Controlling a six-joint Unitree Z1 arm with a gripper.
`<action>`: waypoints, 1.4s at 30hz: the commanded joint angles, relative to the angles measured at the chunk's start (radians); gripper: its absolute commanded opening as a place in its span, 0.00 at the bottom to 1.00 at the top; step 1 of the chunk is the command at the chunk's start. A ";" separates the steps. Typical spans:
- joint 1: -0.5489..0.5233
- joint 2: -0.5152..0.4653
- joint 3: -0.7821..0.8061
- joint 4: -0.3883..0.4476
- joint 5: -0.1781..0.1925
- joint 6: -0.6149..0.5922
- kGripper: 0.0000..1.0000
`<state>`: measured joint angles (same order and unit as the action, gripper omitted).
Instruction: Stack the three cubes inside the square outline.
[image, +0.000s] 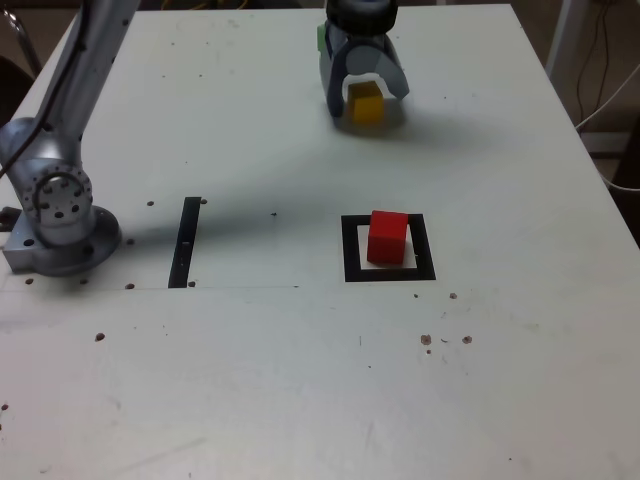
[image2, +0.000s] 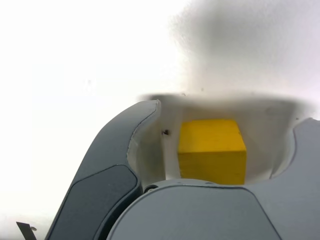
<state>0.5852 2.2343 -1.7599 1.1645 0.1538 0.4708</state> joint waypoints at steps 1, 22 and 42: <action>-0.004 0.005 0.002 -0.003 0.000 -0.001 0.76; -0.028 -0.019 -0.004 -0.005 0.019 0.006 0.40; -0.162 -0.188 0.032 0.089 -0.026 0.018 0.27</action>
<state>0.4362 2.0556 -1.7313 1.2440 0.1272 0.4971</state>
